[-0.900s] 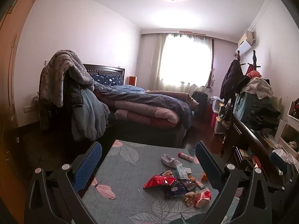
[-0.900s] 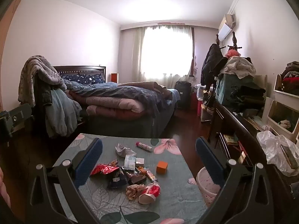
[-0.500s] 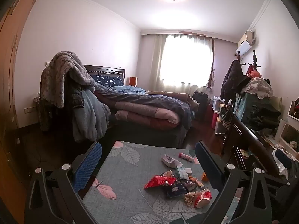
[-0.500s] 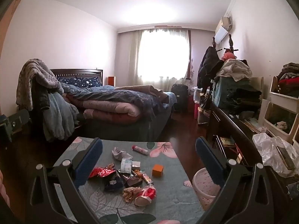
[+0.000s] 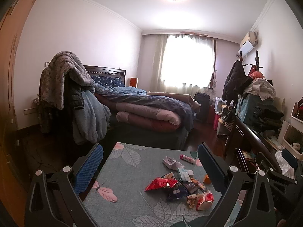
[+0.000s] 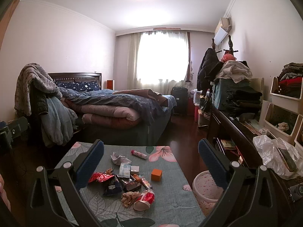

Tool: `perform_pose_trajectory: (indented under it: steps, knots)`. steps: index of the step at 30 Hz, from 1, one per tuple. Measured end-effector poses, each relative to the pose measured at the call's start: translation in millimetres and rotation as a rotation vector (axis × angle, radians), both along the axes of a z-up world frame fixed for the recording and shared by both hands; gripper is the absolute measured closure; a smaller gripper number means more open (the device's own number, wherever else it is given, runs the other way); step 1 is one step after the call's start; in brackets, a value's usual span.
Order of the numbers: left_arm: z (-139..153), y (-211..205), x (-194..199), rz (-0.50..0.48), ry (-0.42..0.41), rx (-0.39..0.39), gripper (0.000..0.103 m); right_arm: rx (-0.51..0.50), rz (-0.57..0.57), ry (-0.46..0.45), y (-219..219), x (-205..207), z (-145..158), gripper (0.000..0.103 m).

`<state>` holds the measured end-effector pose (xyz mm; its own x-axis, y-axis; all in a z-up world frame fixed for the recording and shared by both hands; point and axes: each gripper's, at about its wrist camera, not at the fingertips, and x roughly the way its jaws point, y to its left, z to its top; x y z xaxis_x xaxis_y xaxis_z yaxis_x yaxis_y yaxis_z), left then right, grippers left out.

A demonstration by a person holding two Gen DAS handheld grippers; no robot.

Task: Collect trash
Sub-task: 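Move both tools toward the trash on the table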

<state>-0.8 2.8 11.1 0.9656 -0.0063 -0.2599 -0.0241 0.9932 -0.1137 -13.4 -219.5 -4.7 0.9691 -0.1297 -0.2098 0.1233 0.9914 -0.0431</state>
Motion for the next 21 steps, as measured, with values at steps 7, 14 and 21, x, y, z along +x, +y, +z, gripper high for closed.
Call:
perform_pose_trajectory:
  steps: [7, 14, 21]
  knots:
    - [-3, -1, -3, -0.001, 0.001, -0.004, 0.004, -0.002, 0.005, 0.008, 0, 0, 0, 0.003]
    - [-11, -10, 3, -0.007, 0.016, 0.005, 0.004, -0.002, 0.006, 0.009, 0, 1, -2, 0.003]
    - [-11, -14, 3, -0.007, 0.018, 0.004, 0.004, -0.004, 0.01, 0.011, -1, 1, -5, 0.003]
